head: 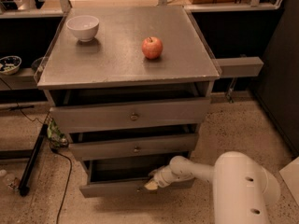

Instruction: Open bottom drawer

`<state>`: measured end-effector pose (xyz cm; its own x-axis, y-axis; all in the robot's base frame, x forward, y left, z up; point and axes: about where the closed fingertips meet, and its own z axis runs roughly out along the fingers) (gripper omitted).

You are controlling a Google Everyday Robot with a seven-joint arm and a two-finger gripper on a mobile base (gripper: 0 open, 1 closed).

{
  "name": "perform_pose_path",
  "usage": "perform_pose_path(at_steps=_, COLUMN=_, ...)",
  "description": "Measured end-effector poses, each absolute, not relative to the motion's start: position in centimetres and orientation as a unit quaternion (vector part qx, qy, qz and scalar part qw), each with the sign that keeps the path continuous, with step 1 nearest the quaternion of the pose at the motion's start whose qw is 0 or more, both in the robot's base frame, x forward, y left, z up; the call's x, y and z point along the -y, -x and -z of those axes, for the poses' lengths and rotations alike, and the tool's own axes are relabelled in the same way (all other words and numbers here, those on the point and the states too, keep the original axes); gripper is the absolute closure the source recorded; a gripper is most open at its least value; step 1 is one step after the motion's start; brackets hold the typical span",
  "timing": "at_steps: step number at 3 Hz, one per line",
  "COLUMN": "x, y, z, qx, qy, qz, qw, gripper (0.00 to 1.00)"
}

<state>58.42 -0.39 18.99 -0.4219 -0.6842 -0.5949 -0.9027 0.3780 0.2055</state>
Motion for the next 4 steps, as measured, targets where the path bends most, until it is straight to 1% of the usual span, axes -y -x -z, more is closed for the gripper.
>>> perform_pose_path(at_steps=4, x=0.5, y=-57.4, z=-19.3, qx=-0.791, qy=0.493, qz=-0.284, qw=0.227, gripper=1.00)
